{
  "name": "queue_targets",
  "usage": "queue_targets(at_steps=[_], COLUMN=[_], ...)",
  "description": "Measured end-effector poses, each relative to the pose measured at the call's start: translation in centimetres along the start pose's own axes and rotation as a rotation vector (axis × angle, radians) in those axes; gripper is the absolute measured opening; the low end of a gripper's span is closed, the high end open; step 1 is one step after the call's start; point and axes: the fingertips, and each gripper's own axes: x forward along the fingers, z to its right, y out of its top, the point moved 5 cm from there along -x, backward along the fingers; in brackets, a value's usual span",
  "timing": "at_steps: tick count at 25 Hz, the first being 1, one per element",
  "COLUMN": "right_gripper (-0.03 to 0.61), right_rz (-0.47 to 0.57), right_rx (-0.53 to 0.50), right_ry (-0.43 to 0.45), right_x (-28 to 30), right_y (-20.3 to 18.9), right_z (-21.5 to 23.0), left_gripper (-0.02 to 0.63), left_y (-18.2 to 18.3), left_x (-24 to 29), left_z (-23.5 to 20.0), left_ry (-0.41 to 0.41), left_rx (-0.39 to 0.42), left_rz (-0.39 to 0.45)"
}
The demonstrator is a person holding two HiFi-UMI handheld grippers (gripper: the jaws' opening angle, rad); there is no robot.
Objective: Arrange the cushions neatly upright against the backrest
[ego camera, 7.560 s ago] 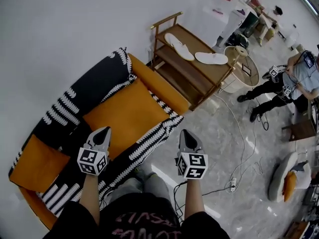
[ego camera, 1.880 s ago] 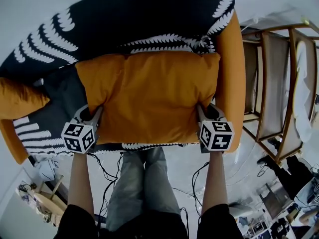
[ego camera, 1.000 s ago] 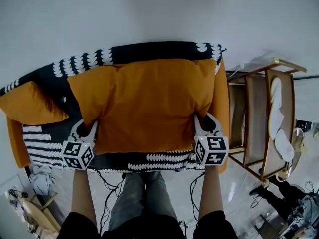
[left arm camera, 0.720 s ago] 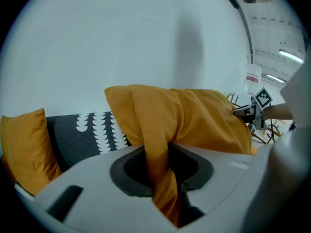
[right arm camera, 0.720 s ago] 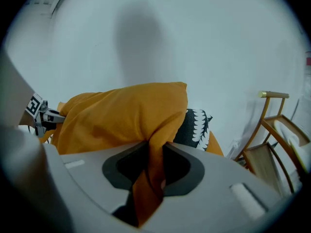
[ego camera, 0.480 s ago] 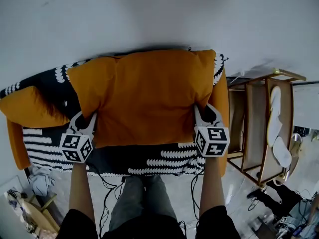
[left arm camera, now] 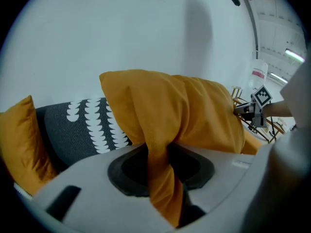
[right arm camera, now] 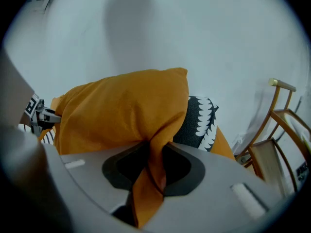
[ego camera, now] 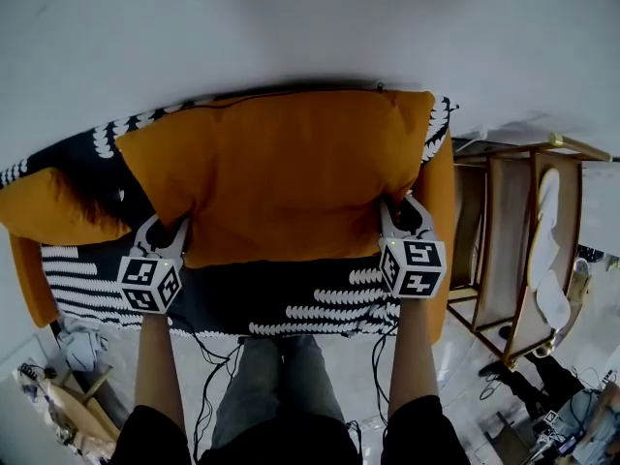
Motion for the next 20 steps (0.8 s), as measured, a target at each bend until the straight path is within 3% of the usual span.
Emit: queue_targets(at_steps=[11,20], right_gripper=[0.122,0.153], right_rz=[-0.067,-0.103], right_rx=[0.023,0.057], right_ry=[-0.013,-0.045], right_x=[4.0,4.2], right_y=[-4.0,-4.9], right_z=[0.8,1.2], left_gripper=[0.143,0.206], left_y=[-3.6,-4.1], left_x=[4.2,4.7], left_z=[-1.1,-2.0], left_ry=[0.013,0.023], left_rx=[0.004,-0.019], left_rz=[-0.123,-0.143])
